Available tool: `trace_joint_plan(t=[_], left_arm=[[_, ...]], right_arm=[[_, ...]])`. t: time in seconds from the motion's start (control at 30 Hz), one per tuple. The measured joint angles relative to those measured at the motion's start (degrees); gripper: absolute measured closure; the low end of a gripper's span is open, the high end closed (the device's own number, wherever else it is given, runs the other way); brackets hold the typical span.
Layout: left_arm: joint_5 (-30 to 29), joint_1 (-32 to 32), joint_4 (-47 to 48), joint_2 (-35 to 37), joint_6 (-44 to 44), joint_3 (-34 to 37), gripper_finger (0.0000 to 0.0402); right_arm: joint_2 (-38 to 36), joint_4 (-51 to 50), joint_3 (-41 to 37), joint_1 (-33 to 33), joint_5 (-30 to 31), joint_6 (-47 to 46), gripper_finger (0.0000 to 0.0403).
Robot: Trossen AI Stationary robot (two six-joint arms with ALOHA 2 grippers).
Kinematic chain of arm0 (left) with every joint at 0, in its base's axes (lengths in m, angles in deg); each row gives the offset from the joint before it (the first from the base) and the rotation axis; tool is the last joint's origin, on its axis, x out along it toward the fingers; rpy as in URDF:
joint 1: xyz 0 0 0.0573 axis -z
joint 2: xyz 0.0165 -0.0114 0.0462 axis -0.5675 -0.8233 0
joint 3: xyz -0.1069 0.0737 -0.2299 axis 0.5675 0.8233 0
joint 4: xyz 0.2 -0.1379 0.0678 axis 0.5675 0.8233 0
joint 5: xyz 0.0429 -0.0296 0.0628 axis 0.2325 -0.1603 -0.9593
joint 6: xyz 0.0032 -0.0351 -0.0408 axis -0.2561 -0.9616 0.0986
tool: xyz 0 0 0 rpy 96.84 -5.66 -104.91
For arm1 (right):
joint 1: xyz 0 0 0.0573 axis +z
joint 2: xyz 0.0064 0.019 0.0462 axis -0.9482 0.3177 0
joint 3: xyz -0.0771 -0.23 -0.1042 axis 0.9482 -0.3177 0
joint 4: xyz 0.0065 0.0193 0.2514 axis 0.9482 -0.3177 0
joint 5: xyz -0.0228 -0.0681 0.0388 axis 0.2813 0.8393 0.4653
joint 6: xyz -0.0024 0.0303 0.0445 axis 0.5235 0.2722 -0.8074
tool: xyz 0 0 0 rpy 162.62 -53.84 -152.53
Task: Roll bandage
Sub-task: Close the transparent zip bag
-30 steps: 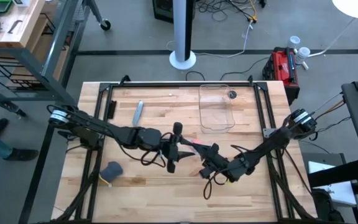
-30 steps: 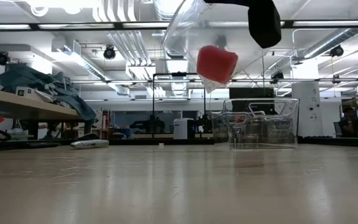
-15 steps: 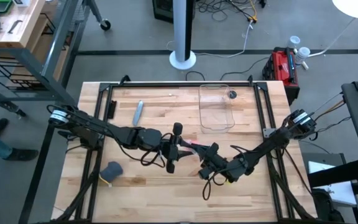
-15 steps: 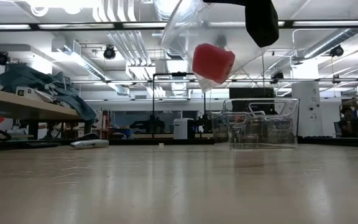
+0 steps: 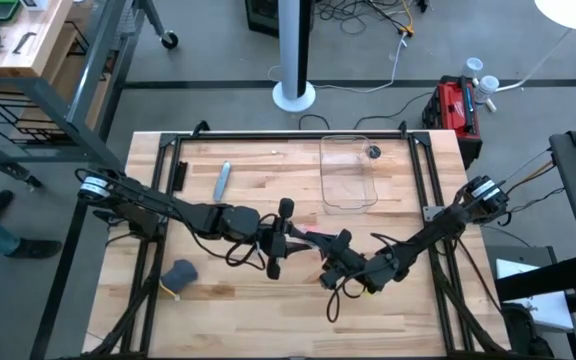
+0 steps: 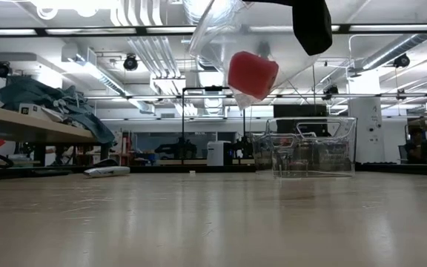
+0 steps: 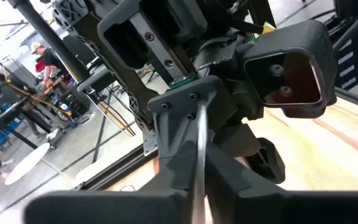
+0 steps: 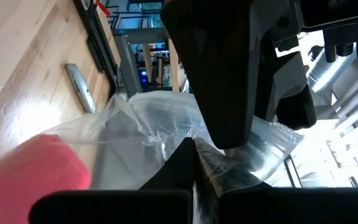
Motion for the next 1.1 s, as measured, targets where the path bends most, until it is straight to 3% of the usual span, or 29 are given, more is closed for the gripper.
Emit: trace_joint_plan(t=[0.1,0.43,0.67,0.77,0.87,1.1], left_arm=[[-0.2,0.0,-0.3,0.0,-0.9,0.0,0.0393],[0.1,0.0,-1.8,0.0,-2.9,0.0,0.0317],[0.1,0.0,-1.8,0.0,-3.0,0.0,0.0301],[0.0,0.0,-1.7,0.0,-2.9,0.0,0.0325],[0.4,-0.1,-1.5,0.0,-2.9,0.0,0.0385],[1.3,-0.3,-1.9,0.0,-4.4,0.0,0.0395]], right_arm=[[0.0,0.0,0.0,0.0,-0.1,0.0,0.0403],[0.0,0.1,0.0,0.0,0.0,-2.3,0.0403],[0.0,0.0,0.0,0.0,0.0,-2.3,0.0403],[0.0,0.0,0.0,0.0,0.0,-2.3,0.0403],[0.0,0.0,0.0,0.0,0.0,-2.3,0.0403],[-0.1,0.0,0.0,0.0,0.0,-2.3,0.0403]])
